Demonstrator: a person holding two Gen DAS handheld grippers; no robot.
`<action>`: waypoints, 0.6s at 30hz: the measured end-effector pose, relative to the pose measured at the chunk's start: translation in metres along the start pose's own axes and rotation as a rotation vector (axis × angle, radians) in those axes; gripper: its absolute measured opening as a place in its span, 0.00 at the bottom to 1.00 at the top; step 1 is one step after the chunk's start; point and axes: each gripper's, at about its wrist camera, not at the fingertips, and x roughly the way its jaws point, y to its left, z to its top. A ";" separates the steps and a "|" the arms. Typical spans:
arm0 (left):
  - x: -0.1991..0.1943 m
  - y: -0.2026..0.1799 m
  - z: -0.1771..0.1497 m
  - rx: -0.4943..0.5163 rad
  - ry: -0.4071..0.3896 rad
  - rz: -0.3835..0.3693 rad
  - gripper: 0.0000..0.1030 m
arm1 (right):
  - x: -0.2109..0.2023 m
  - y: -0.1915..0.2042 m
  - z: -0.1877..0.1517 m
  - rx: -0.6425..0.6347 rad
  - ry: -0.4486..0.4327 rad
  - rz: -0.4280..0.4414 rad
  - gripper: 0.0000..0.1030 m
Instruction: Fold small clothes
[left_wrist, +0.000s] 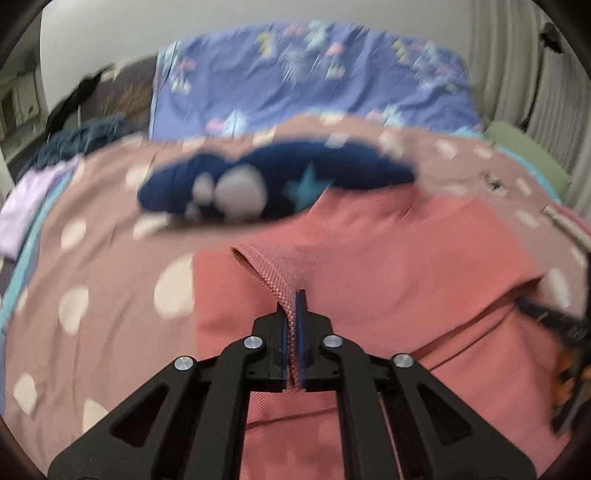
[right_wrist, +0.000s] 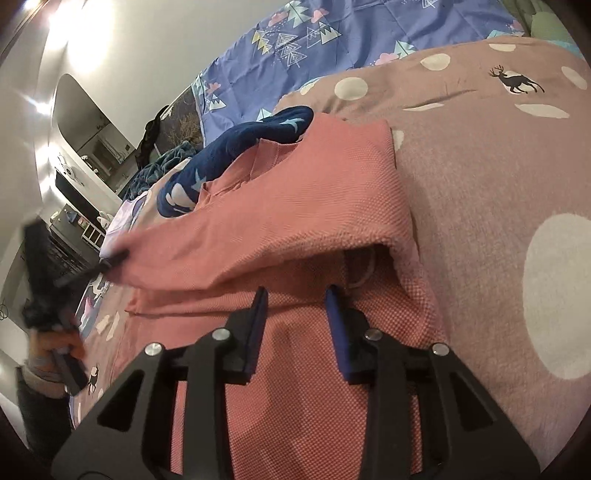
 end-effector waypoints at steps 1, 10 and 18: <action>0.007 0.004 -0.005 -0.005 0.018 0.016 0.19 | 0.000 0.000 0.000 0.001 0.000 0.002 0.32; 0.024 0.013 -0.034 -0.008 0.007 0.107 0.45 | 0.001 0.001 0.001 -0.005 0.000 -0.002 0.34; 0.021 0.015 -0.039 -0.024 -0.004 0.121 0.52 | 0.000 0.002 0.001 -0.009 -0.005 -0.001 0.34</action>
